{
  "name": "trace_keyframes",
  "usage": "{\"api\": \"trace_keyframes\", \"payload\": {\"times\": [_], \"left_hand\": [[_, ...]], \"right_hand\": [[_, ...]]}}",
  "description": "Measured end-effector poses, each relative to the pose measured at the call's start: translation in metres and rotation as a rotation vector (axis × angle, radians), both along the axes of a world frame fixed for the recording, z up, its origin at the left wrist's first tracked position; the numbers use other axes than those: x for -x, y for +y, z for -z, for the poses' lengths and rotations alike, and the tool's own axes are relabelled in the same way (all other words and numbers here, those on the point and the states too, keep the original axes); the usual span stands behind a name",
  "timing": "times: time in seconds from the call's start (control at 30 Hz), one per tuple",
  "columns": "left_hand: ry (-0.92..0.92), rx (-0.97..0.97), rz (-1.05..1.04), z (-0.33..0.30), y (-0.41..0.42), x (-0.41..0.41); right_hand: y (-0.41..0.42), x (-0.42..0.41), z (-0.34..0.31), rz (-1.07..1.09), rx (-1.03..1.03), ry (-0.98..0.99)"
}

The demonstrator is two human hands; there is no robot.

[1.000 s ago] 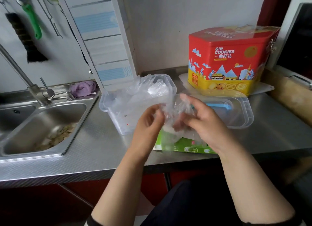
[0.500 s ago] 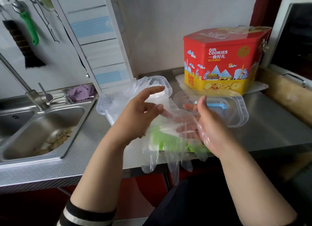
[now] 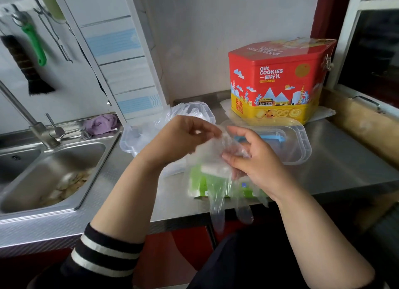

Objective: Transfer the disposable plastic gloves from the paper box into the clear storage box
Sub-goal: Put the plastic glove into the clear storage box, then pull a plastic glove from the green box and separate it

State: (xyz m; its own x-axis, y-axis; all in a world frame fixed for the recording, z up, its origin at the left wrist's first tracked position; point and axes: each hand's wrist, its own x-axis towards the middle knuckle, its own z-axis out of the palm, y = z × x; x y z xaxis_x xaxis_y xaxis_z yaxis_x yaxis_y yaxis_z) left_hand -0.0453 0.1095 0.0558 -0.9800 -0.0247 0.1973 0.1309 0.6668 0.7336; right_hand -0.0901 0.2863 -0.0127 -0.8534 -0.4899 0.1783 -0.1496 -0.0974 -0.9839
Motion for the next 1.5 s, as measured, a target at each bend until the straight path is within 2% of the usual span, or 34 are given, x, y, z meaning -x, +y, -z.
{"api": "trace_keyframes", "payload": {"times": [0.13,0.23,0.33,0.47,0.6,0.73,0.9,1.03,1.1,1.13,1.23,1.27,1.3,1.37,1.43,1.5], "left_hand": [[0.164,-0.126,-0.193,-0.008,-0.022,0.016],[0.300,-0.232,-0.370,-0.018,-0.048,0.032],[0.331,-0.144,-0.560,-0.024,-0.076,0.048],[0.166,0.057,-0.702,-0.008,-0.109,0.058],[-0.073,0.435,-0.819,0.011,-0.118,0.056],[-0.216,0.685,-0.842,0.020,-0.104,0.051],[-0.428,0.804,-0.765,0.020,-0.104,0.054],[-0.508,0.860,-0.783,0.013,-0.106,0.052],[-0.390,0.896,-0.815,0.010,-0.102,0.047],[-0.237,0.902,-0.828,0.011,-0.097,0.045],[0.517,0.847,-0.779,0.022,-0.069,0.037],[0.730,0.773,-0.694,0.027,-0.053,0.033],[0.844,0.684,-0.562,0.035,-0.036,0.028],[0.811,0.507,-0.307,0.060,-0.004,0.017],[0.560,0.365,-0.180,0.090,0.014,0.010],[0.297,0.269,-0.137,0.118,0.019,0.008]], "right_hand": [[0.011,0.013,0.000,0.160,-0.001,-0.010],[0.015,0.027,0.001,0.280,0.070,-0.078],[0.018,0.036,0.003,0.349,0.093,-0.102],[0.018,0.036,0.007,0.352,0.065,-0.095],[0.015,0.035,0.013,0.347,0.075,-0.096],[0.009,0.035,0.014,0.317,0.043,-0.068],[0.005,0.032,0.018,0.292,-0.050,0.045],[0.004,0.034,0.027,0.255,-0.265,0.217],[0.004,0.036,0.030,0.180,-0.427,0.305],[0.004,0.036,0.030,0.132,-0.513,0.350],[-0.001,0.036,0.038,0.027,-0.682,0.423],[-0.005,0.035,0.042,0.031,-0.730,0.446],[-0.009,0.034,0.045,0.053,-0.769,0.481],[-0.014,0.032,0.049,0.115,-0.782,0.538],[-0.016,0.031,0.047,0.149,-0.766,0.531],[-0.017,0.031,0.045,0.162,-0.775,0.496]]}}
